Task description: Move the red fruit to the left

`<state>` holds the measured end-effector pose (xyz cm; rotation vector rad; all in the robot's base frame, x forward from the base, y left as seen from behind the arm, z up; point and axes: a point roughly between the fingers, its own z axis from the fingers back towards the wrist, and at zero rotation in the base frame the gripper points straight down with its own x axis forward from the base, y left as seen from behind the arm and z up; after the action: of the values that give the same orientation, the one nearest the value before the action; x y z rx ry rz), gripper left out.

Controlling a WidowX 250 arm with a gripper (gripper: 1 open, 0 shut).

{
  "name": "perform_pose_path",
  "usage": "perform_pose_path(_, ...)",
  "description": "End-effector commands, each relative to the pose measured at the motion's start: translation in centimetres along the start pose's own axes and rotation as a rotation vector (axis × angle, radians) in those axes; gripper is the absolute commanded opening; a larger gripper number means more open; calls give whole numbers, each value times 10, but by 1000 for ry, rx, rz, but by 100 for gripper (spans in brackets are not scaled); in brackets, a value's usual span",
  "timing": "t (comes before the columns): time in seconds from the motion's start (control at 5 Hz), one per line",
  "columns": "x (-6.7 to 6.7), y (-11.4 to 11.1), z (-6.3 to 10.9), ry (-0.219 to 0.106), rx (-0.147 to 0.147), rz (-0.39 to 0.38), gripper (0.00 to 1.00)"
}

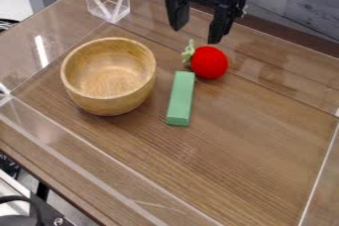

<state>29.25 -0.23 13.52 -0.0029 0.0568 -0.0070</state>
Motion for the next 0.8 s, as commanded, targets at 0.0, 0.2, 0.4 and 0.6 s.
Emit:
perform_pose_path(0.0, 5, 3, -11, 7, -6, 40, 100)
perform_pose_path(0.2, 6, -12, -19, 11, -10, 76, 100)
perform_pose_path(0.4, 5, -25, -20, 14, -11, 119, 100)
perform_pose_path(0.6, 7, -14, -23, 15, -7, 124, 100)
